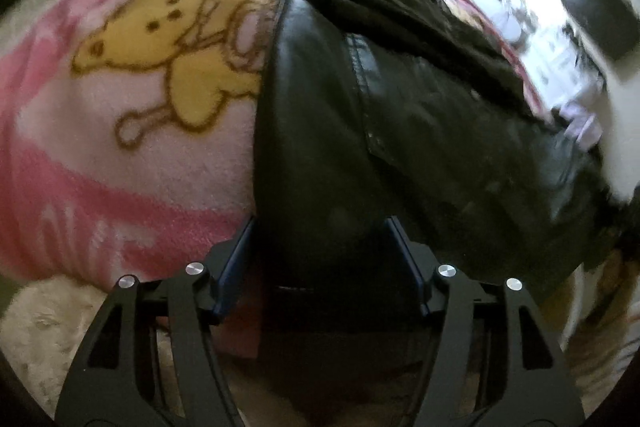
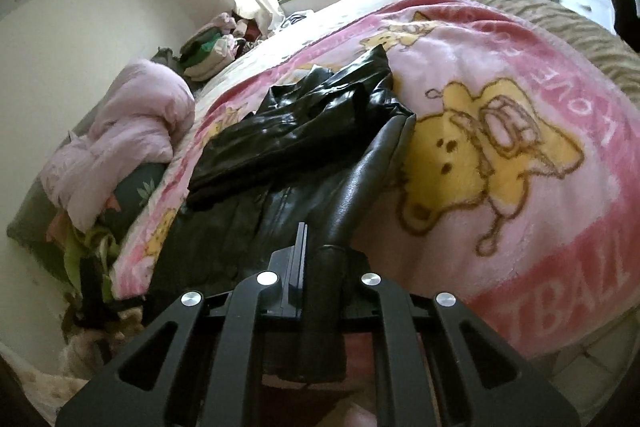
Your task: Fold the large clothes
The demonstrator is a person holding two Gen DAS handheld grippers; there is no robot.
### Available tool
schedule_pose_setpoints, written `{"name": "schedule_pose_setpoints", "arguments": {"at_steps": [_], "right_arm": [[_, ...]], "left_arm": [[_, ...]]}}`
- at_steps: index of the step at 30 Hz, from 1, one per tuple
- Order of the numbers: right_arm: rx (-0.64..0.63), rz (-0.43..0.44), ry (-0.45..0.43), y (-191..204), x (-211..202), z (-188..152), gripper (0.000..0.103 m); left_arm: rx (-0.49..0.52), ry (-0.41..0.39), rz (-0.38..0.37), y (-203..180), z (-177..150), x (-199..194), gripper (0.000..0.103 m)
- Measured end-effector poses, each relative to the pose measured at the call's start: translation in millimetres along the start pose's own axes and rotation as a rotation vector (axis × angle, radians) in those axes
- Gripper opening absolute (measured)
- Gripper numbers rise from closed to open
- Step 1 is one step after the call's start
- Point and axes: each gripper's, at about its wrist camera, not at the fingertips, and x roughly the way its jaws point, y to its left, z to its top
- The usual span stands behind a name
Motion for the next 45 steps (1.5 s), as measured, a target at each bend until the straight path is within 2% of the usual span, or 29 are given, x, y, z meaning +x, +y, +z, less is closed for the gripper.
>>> {"name": "schedule_pose_setpoints", "arguments": {"at_steps": [1, 2, 3, 6, 12, 15, 19, 23, 30, 36, 45], "right_arm": [[0.001, 0.004, -0.003, 0.6, -0.5, 0.1, 0.009], [0.002, 0.009, -0.008, 1.8, -1.4, 0.1, 0.009], [-0.001, 0.013, -0.009, 2.8, -2.3, -0.1, 0.009], [-0.030, 0.007, -0.006, 8.0, -6.6, -1.8, 0.009], [-0.001, -0.002, -0.011, 4.6, -23.2, -7.1, 0.009], [0.043, 0.022, -0.034, 2.4, -34.1, -5.4, 0.009], [0.086, 0.091, -0.105, 5.9, -43.1, 12.3, 0.009], [0.128, 0.094, -0.156, 6.8, -36.3, 30.8, 0.009], [0.172, 0.115, -0.215, 4.9, -22.8, 64.7, 0.009], [0.200, 0.110, -0.239, -3.9, -6.6, 90.1, 0.011], [0.130, 0.032, -0.247, 10.8, 25.5, 124.6, 0.012]], "left_arm": [[0.017, -0.005, 0.015, -4.1, -1.8, 0.3, 0.051], [0.027, -0.011, 0.020, -6.6, -2.7, 0.3, 0.039], [0.041, -0.021, 0.026, -9.1, -3.2, -0.9, 0.023], [0.040, -0.044, -0.002, -6.1, -2.0, -10.1, 0.009], [-0.012, -0.111, -0.116, 1.5, 1.9, -44.5, 0.008], [-0.014, -0.178, -0.164, -2.6, 12.0, -68.5, 0.008], [-0.001, -0.254, -0.204, -12.7, 36.8, -89.4, 0.008], [-0.007, -0.303, -0.236, -17.7, 69.5, -92.1, 0.008], [0.010, -0.385, -0.208, -28.2, 103.5, -97.3, 0.009], [0.019, -0.413, -0.168, -32.2, 131.2, -89.9, 0.011], [0.047, -0.419, -0.117, -33.9, 168.9, -75.2, 0.011]]}}
